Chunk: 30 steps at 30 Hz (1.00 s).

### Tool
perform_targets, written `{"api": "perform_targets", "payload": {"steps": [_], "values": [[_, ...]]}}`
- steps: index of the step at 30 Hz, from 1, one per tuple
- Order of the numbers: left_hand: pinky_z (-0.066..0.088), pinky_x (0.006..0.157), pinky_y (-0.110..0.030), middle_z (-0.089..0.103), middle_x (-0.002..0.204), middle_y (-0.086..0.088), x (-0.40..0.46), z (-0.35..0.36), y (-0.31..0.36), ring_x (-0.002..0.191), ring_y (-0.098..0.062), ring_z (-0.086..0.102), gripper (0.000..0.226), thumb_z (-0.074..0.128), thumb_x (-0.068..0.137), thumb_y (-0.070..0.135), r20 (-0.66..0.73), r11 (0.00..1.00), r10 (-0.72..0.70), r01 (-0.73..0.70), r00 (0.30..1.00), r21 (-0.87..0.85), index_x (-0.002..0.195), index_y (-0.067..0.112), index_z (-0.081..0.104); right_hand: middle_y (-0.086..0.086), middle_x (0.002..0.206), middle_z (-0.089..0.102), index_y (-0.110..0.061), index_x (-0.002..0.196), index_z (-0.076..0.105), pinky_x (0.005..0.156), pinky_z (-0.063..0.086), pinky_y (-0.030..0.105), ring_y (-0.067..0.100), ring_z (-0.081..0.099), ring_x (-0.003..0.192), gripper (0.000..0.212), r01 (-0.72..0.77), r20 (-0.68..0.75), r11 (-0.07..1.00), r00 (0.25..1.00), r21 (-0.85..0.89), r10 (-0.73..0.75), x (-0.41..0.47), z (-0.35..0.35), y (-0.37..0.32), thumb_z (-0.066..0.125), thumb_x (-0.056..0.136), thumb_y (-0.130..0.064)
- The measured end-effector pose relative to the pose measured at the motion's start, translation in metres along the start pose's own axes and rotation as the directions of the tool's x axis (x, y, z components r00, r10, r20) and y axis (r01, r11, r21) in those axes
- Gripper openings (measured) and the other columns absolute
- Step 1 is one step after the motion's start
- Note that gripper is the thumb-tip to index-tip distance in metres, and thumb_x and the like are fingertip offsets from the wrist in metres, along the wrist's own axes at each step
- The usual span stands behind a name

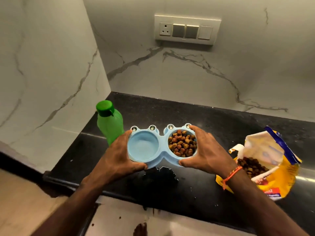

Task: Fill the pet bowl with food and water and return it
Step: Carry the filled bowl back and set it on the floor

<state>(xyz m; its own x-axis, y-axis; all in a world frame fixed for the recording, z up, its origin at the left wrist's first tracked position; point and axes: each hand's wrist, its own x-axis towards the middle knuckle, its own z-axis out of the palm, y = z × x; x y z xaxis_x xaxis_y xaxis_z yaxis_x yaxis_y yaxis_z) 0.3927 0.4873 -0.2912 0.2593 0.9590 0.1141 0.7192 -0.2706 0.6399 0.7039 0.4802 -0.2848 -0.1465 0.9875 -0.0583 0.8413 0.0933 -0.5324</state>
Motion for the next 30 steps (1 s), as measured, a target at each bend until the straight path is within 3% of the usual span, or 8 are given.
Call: {"api": "perform_targets", "payload": {"steps": [3,6,15,20,23,30], "values": [[0.039,0.104,-0.021,0.051,0.139,0.014,-0.02,-0.006,0.003,0.12,0.002,0.048,0.124,0.088,0.047,0.064,-0.034,0.995,-0.101,0.102,0.994,0.014,0.152,0.031,0.03,-0.004,0.15,0.042,-0.04,0.156,0.014,0.1,0.042,0.029,0.011,0.038,0.129,0.126,0.082,0.029,0.997,0.996,0.001,-0.082,0.002,-0.008,-0.009,0.081,0.053,-0.068],[0.028,0.108,-0.021,0.043,0.159,0.003,-0.046,-0.017,0.008,0.138,-0.011,0.044,0.143,0.098,0.054,0.051,-0.08,0.978,-0.205,0.207,0.975,0.02,0.164,0.025,0.01,-0.004,0.147,0.045,-0.04,0.155,0.018,0.099,0.045,0.03,0.011,0.04,0.127,0.125,0.151,0.053,0.989,0.987,0.012,-0.151,0.003,-0.011,-0.02,0.079,0.051,-0.072],[0.036,0.106,-0.024,0.047,0.154,0.011,-0.129,-0.058,0.026,0.136,-0.011,0.048,0.155,0.099,0.051,0.051,-0.268,0.921,-0.373,0.39,0.888,0.013,0.164,0.031,-0.004,-0.006,0.119,0.05,-0.046,0.137,0.029,0.089,0.047,0.031,0.014,0.048,0.112,0.11,0.358,0.149,0.933,0.921,0.039,-0.359,0.006,-0.003,-0.082,0.075,0.042,-0.078],[0.042,0.105,-0.029,0.049,0.15,0.018,-0.186,-0.077,0.026,0.132,-0.01,0.05,0.154,0.094,0.047,0.065,-0.368,0.871,-0.457,0.491,0.809,-0.004,0.161,0.039,-0.006,-0.008,0.116,0.049,-0.059,0.115,0.018,0.086,0.045,0.03,0.015,0.05,0.109,0.093,0.477,0.199,0.87,0.847,0.124,-0.493,0.003,0.021,-0.127,0.081,0.047,-0.071],[0.04,0.098,-0.021,0.047,0.147,0.023,-0.219,-0.088,0.021,0.131,-0.009,0.049,0.152,0.09,0.044,0.071,-0.417,0.847,-0.494,0.531,0.763,-0.031,0.159,0.044,-0.006,-0.008,0.121,0.051,-0.059,0.115,0.019,0.09,0.051,0.033,0.016,0.056,0.109,0.092,0.533,0.228,0.827,0.795,0.178,-0.562,-0.002,0.038,-0.157,0.086,0.053,-0.065],[0.042,0.104,-0.03,0.044,0.157,0.014,-0.299,-0.12,-0.001,0.135,-0.012,0.048,0.154,0.088,0.044,0.074,-0.487,0.765,-0.586,0.64,0.648,-0.069,0.159,0.044,-0.009,-0.006,0.121,0.056,-0.05,0.122,0.027,0.087,0.052,0.032,0.014,0.058,0.105,0.091,0.624,0.268,0.744,0.694,0.238,-0.668,-0.018,0.092,-0.231,0.087,0.053,-0.062]]}}
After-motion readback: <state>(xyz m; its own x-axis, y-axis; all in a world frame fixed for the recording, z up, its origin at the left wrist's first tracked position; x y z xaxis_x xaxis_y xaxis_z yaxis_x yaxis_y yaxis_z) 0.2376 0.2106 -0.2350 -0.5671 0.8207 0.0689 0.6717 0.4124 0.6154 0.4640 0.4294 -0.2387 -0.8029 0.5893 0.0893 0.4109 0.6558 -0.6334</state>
